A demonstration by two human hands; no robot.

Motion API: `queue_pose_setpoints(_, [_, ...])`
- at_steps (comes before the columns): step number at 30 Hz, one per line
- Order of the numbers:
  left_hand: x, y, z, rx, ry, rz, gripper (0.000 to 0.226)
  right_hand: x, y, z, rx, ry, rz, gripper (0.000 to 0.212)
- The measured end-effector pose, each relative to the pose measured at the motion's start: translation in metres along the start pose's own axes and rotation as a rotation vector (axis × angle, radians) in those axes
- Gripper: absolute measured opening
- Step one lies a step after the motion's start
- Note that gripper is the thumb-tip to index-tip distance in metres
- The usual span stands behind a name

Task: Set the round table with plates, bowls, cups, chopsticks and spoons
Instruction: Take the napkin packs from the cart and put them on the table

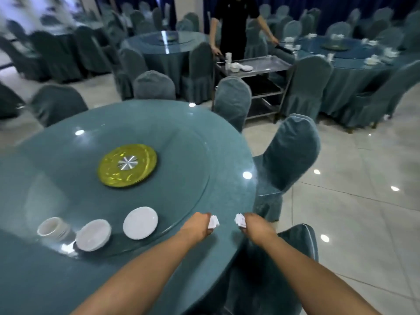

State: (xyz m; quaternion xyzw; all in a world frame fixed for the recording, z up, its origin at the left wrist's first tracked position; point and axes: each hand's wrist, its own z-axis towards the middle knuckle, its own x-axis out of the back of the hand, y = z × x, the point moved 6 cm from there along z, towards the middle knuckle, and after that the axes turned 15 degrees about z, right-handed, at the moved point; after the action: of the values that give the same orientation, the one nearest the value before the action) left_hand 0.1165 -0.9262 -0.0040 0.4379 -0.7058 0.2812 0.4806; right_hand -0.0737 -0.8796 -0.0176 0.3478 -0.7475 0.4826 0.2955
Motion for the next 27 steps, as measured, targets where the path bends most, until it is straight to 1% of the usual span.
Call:
queue_pose_setpoints(5, [-0.006, -0.072, 0.006, 0.099, -0.037, -0.059, 0.033, -0.024, -0.063, 0.048, 0.094, -0.071, -0.02, 0.031])
queue_pose_setpoints(11, [-0.017, -0.146, 0.029, 0.154, -0.091, -0.077, 0.031, -0.054, -0.116, 0.097, 0.112, -0.159, -0.055, 0.031])
queue_pose_setpoints(15, [-0.023, -0.191, 0.055, 0.126, -0.11, -0.053, 0.023, -0.074, -0.148, 0.134, 0.111, -0.179, -0.084, 0.032])
queue_pose_setpoints(18, [-0.035, -0.216, 0.076, 0.072, -0.156, -0.003, 0.025, -0.097, -0.167, 0.161, 0.095, -0.224, -0.088, 0.034])
queue_pose_setpoints(23, [-0.044, -0.24, 0.101, 0.006, -0.121, 0.04, 0.021, -0.123, -0.183, 0.194, 0.077, -0.257, -0.107, 0.03])
queue_pose_setpoints(27, [-0.056, -0.251, 0.12, -0.008, -0.121, 0.049, 0.023, -0.14, -0.188, 0.22, 0.06, -0.259, -0.128, 0.03])
